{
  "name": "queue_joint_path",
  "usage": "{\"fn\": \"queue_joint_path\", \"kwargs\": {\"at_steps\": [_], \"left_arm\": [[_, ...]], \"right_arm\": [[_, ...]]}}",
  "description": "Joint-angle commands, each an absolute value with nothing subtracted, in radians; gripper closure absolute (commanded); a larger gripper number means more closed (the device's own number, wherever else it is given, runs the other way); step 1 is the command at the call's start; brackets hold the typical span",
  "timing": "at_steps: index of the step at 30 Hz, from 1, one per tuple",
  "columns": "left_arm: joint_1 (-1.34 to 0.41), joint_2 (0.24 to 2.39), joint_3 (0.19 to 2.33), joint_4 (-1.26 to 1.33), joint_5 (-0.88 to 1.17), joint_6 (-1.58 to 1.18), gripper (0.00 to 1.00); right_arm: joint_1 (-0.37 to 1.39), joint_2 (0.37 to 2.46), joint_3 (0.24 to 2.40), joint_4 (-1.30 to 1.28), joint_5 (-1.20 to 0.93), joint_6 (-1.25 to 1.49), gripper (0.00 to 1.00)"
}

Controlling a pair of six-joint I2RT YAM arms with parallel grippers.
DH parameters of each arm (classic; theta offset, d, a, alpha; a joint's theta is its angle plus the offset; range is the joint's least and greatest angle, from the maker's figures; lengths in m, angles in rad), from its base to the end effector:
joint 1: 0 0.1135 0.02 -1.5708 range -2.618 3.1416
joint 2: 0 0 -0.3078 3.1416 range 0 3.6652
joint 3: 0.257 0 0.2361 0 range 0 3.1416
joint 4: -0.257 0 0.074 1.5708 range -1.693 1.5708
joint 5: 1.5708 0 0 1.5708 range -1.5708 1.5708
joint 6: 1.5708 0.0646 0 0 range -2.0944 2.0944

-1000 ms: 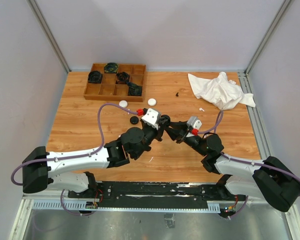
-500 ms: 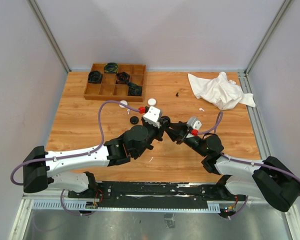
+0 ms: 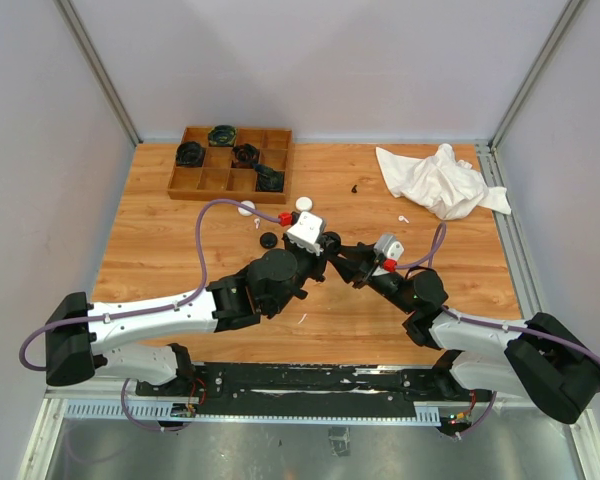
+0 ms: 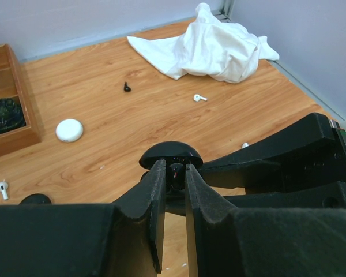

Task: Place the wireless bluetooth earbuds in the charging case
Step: Place the earbud in the charging case.

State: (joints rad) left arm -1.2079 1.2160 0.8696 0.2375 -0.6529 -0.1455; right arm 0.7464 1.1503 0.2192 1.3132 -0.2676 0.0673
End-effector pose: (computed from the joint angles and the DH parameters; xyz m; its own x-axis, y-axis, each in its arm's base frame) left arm 0.1335 -0.2411 0.3674 -0.1148 -0.0222 -0.9931 0.5171 0.8523 -0.0788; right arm 0.1391 0.1519 0.2979 0.2170 0.2890 -0.9324 -0.8515 0.5232 -0.0360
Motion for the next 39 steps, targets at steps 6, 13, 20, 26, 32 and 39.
{"fn": "queue_joint_path", "kwargs": {"at_steps": [6,13,20,26,32,39], "left_arm": [[-1.209,1.203,0.844,0.241,-0.706,-0.089,0.83],[-1.209,1.194,0.802,0.266,-0.69,-0.058,0.83],[-1.211,1.192,0.785,0.268,-0.667,-0.038,0.83],[-1.216,1.201,0.781,0.269,-0.661,-0.05,0.8],[-1.216,1.201,0.793,0.263,-0.683,-0.111,0.74],[-1.215,1.189,0.879,0.174,-0.636,-0.232,0.56]], "right_arm": [[0.758,1.128,0.218,1.443,-0.261,0.067,0.99],[0.759,1.121,0.219,1.447,-0.252,0.093,0.99],[0.758,1.12,0.221,1.454,-0.248,0.105,0.99],[0.759,1.118,0.223,1.455,-0.241,0.107,0.99],[0.759,1.123,0.225,1.454,-0.247,0.107,0.99],[0.759,1.132,0.22,1.456,-0.243,0.102,0.99]]}}
